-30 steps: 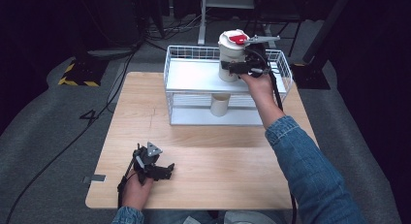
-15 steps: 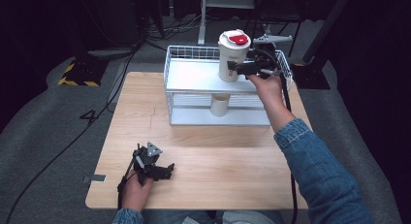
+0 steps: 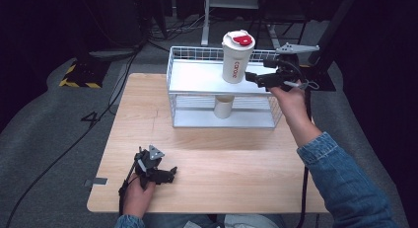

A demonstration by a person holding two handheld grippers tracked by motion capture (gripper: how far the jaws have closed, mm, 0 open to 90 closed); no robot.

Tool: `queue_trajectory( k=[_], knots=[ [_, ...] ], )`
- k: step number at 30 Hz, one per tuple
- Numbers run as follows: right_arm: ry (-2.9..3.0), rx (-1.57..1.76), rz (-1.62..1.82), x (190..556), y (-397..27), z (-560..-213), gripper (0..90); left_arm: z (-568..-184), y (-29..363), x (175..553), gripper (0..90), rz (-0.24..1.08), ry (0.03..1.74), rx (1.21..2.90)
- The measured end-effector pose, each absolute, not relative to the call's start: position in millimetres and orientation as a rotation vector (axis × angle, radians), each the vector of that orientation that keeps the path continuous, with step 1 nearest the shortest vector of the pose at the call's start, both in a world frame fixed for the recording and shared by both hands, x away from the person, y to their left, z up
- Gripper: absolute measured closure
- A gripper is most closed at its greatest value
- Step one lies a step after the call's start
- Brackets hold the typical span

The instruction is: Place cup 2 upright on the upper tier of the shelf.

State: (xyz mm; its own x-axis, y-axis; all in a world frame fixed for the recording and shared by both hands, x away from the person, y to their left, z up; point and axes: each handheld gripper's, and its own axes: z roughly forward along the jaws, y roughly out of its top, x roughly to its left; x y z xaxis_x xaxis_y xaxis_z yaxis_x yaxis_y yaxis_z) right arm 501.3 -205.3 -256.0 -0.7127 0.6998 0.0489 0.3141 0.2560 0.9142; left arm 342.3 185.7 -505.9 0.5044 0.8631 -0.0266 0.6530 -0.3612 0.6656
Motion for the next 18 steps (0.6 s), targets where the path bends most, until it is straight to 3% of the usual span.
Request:
queue_trajectory(
  k=[18],
  knots=[
    [2.207, 0.853, 1.445, 442, -248, -267, 5.8, -506, 185, 344, 0.1, 0.435, 1.239, 2.128]
  ],
)
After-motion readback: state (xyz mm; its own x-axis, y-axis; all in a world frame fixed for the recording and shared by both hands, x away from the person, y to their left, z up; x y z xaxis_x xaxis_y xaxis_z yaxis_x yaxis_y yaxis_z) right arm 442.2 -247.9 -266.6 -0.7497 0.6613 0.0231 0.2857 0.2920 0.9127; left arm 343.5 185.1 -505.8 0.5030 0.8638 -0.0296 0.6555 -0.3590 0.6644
